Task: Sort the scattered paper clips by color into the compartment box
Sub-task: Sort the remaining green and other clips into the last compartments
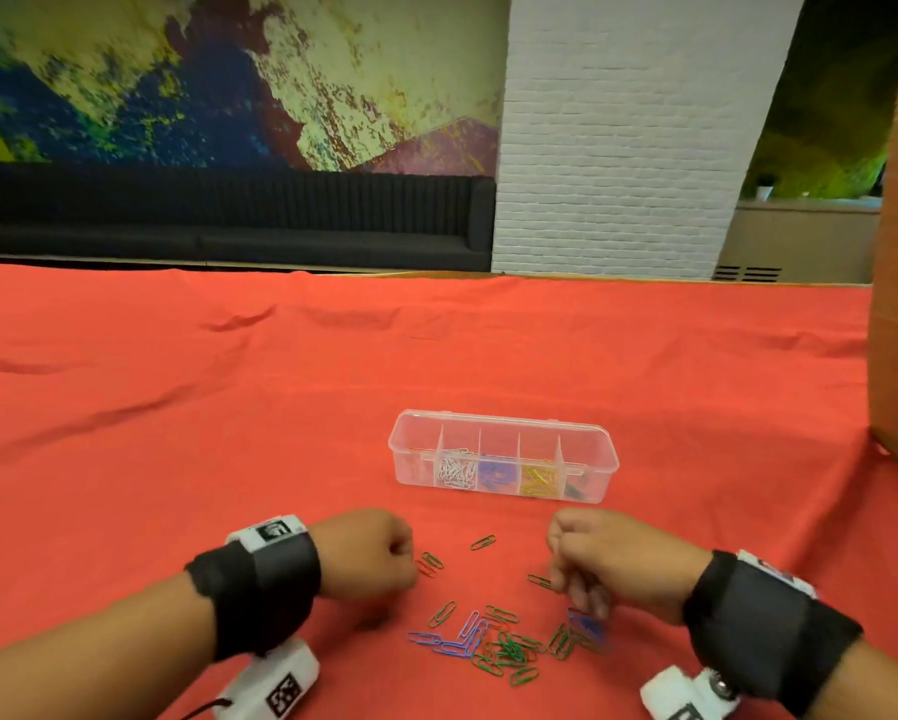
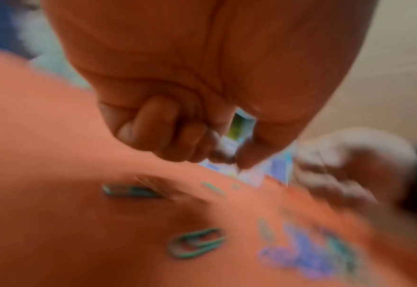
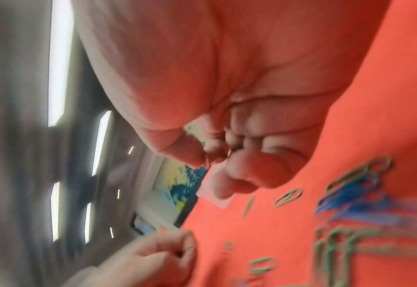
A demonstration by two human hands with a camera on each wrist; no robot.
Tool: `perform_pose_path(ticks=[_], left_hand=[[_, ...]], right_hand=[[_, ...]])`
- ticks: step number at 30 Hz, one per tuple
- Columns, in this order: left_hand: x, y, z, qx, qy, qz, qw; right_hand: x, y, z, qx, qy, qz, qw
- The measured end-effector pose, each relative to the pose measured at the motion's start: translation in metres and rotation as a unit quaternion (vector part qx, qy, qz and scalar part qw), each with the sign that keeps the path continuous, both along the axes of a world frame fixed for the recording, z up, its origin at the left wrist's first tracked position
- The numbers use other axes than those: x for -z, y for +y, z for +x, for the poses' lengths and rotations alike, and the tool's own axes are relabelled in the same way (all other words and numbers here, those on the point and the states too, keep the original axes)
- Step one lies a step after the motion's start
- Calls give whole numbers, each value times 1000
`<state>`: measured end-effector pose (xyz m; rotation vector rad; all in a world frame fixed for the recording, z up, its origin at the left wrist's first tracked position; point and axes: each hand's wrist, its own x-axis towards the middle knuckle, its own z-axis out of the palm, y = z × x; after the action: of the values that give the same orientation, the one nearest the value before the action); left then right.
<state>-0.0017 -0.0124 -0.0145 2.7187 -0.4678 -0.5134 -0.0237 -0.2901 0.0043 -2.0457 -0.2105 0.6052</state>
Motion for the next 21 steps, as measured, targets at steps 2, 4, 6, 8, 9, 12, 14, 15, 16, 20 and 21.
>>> perform_pose_path(ticks=[2,4,6,8,9,12,14,15,16,20,21], left_hand=[[-3,5,4,-125,132,-236,955],[-8,9,6,-220,241,-413,850],[-10,11,7,-261,275,-486,787],[-9,11,11,-274,262,-518,767],[-10,10,12,-276,254,-526,763],[-10,8,14,-261,236,-513,783],[-10,8,16,-217,200,-434,851],[-11,8,16,-175,159,-354,905],[-13,7,15,-122,100,-252,955],[-14,1,10,37,-88,24,995],[-13,-1,9,50,-98,45,993]], right_hand=[[0,-3,-1,65,73,140,985],[3,-4,1,96,87,193,973],[7,-4,4,114,87,204,968],[10,-3,6,111,72,165,977],[9,-1,6,97,59,133,985],[3,4,2,-14,-2,9,1000],[0,8,-2,-122,-64,-125,982],[0,10,-4,-165,-101,-197,961],[0,11,-5,-193,-134,-261,936],[3,9,-5,-180,-205,-349,897],[3,8,-4,-169,-220,-350,895]])
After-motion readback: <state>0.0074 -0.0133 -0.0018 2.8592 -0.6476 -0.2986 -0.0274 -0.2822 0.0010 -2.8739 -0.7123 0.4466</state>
